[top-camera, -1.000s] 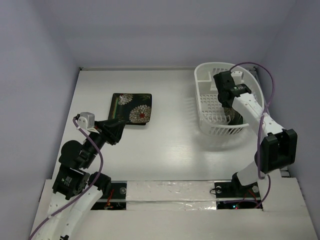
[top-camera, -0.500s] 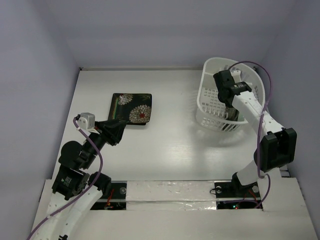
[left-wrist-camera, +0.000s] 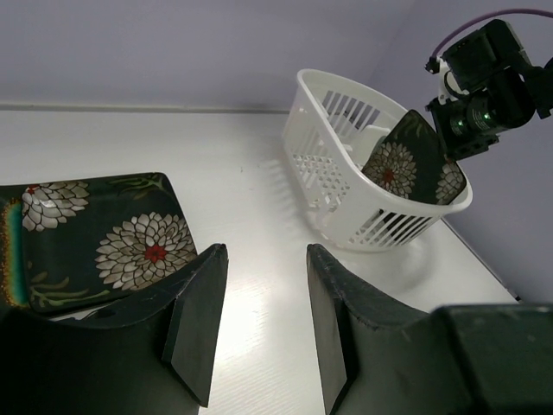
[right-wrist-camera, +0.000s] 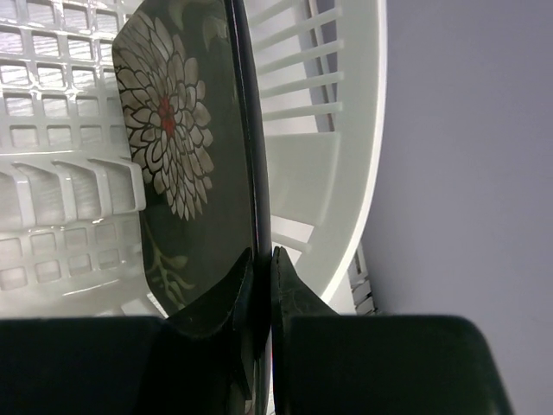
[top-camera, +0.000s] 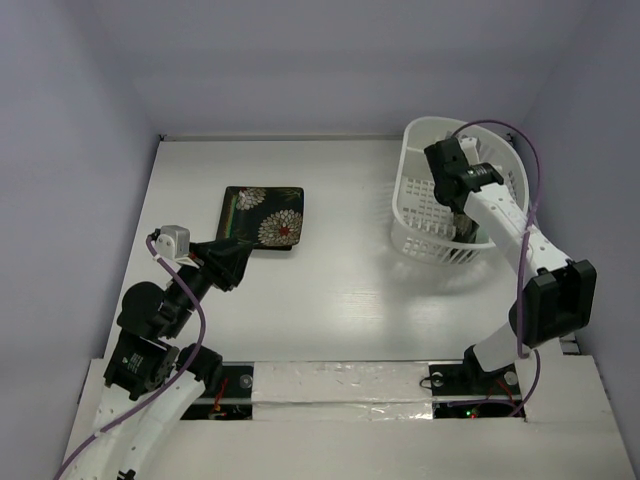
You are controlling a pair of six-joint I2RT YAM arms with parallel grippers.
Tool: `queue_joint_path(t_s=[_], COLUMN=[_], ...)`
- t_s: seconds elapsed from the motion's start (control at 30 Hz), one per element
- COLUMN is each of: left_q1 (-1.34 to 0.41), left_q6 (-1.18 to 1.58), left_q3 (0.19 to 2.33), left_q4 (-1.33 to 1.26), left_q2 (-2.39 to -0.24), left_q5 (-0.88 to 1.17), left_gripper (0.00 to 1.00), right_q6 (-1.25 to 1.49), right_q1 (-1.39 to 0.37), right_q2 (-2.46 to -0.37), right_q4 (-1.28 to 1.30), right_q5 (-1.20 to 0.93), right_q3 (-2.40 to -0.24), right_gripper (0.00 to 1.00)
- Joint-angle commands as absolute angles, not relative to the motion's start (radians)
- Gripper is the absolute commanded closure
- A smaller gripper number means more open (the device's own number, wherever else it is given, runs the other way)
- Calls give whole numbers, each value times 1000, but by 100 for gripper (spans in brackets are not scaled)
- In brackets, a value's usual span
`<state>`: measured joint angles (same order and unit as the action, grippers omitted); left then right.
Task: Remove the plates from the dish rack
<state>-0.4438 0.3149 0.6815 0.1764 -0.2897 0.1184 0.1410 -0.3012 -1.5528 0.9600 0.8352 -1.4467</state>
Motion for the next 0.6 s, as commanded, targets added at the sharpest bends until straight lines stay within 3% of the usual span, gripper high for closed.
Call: queue_joint_path(t_s=[0.0, 0.37, 0.57], left_q1=[-449, -449, -449], left_q6=[305, 305, 307], left_q3=[719, 716, 716], left_q4=[129, 130, 127], left_q2=[-295, -295, -304], left_q5=[115, 115, 115], left_gripper=[61, 61, 61], right_q6=[106, 98, 169], right_q1=[-345, -445, -485], right_q2=[-1462, -1486, -1474], right_q4=[890, 1006, 1118], right_q5=[948, 1040, 1111], right_q3=[-1551, -1690, -1876], right_gripper=[100, 100, 100])
